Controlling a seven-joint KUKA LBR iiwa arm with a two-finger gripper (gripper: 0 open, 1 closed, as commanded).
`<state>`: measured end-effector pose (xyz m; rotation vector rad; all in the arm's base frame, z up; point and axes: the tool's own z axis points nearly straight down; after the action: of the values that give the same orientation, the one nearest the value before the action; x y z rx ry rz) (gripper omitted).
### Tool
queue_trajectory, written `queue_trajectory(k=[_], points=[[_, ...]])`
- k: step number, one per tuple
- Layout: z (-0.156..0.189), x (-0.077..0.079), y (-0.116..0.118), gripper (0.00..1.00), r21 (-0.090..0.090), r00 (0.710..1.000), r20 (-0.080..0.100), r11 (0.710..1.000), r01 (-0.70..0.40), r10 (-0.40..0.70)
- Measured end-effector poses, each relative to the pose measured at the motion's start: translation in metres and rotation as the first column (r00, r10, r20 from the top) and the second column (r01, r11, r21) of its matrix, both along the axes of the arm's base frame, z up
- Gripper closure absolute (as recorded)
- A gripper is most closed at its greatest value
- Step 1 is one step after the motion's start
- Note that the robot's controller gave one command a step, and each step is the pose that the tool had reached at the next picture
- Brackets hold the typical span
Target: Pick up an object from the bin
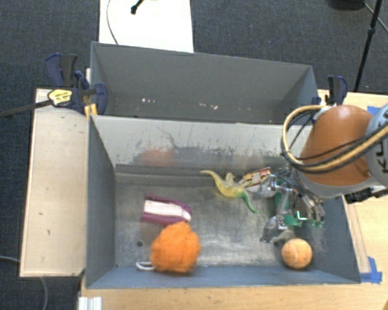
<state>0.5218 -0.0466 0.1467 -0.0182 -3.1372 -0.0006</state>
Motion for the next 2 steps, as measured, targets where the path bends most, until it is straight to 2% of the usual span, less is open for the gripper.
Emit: queue_trajectory(k=[1, 2], points=[[0.003, 0.002, 0.0, 0.0, -0.001, 1.0, 0.007, 1.0, -0.002, 0.002], [-0.025, 0.026, -0.025, 0.0, -0.002, 0.99, 0.018, 0.99, -0.142, 0.142]])
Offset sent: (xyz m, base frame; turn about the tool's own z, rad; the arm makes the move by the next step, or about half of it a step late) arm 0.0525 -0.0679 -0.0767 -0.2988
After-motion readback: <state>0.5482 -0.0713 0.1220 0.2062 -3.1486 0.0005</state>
